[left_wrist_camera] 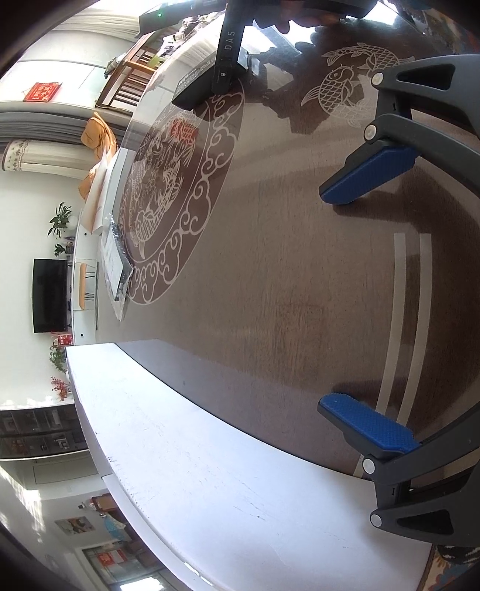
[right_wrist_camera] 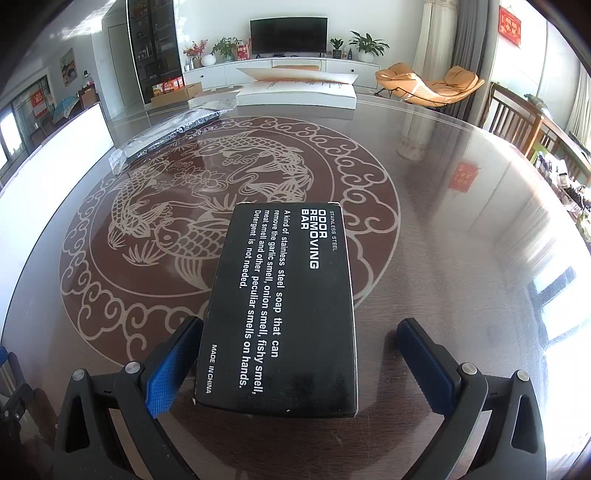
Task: Organize objects
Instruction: 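Lift the black soap-bar box and carry it with the right gripper, then grasp the bagged screen protector with the left gripper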
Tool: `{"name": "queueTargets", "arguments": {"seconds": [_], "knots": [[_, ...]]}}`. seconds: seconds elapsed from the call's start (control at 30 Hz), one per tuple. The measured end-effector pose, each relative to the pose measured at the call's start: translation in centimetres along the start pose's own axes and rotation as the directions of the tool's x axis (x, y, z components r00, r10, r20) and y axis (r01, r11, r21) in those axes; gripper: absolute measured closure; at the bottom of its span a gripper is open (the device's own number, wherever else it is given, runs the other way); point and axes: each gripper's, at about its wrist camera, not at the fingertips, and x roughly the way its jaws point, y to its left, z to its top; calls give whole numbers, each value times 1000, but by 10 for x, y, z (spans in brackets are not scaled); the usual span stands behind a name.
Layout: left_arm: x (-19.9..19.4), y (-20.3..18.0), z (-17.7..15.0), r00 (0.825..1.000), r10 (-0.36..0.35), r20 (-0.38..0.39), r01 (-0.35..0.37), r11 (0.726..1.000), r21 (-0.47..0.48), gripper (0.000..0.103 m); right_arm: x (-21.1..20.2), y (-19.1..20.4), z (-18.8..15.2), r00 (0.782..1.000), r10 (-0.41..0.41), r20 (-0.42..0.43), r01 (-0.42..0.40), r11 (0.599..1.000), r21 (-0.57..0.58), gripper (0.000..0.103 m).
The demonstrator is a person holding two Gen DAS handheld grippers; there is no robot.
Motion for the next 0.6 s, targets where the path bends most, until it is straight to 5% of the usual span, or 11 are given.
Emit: {"name": "queueTargets", "arguments": {"seconds": [0.6], "knots": [[2, -4, 5, 997, 15, -74, -16, 1000, -12, 0, 0, 0, 0, 1000, 0, 0, 0, 1000, 0, 0]]}}
